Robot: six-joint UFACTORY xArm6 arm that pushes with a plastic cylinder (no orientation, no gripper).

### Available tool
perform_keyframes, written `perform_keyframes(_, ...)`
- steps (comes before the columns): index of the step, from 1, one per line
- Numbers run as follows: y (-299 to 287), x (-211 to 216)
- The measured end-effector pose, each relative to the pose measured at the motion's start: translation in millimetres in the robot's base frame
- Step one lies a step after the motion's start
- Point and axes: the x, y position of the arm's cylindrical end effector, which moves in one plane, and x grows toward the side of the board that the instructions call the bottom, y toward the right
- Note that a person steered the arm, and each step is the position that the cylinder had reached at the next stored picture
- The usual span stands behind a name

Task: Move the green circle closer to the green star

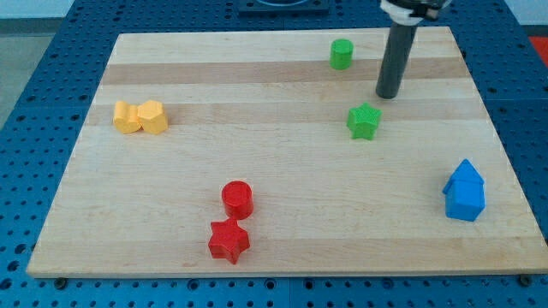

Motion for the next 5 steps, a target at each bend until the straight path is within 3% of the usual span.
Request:
perform_keyframes(1,76,-8)
perform_keyframes(2,53,61)
perform_keyframes(4,-172,96)
perform_keyframes(5,-115,96)
